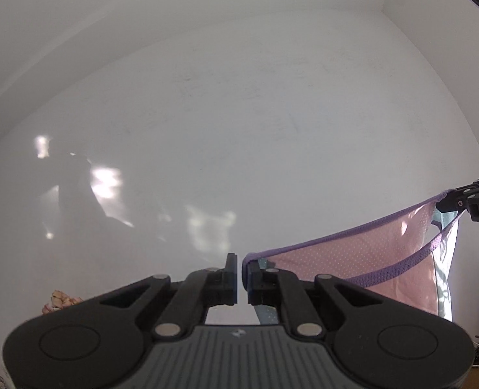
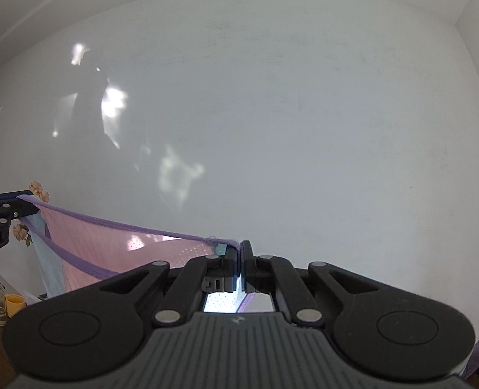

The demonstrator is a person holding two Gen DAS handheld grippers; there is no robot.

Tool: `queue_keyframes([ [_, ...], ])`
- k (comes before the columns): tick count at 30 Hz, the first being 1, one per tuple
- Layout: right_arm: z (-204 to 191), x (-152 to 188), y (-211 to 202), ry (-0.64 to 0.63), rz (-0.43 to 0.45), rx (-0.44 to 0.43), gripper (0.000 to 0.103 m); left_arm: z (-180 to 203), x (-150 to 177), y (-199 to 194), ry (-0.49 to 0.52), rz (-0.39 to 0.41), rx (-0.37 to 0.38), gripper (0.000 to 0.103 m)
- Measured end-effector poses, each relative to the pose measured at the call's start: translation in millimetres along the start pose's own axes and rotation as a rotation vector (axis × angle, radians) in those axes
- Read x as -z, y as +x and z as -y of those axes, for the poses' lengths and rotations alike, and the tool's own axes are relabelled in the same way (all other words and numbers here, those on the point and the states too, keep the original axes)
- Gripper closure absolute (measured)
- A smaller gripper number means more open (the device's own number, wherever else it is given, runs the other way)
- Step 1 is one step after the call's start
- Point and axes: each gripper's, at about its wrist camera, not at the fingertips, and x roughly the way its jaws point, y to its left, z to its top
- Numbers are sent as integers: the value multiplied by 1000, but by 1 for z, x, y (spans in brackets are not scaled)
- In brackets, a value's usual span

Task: Fold clothes
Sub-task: 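Lift the garment high with both grippers, stretching it between them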

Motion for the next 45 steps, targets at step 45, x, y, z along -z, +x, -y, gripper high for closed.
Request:
queue_keyframes([
  [45, -133, 149, 157, -226, -327, -326, 102, 13, 212, -2, 282, -220, -74, 99],
])
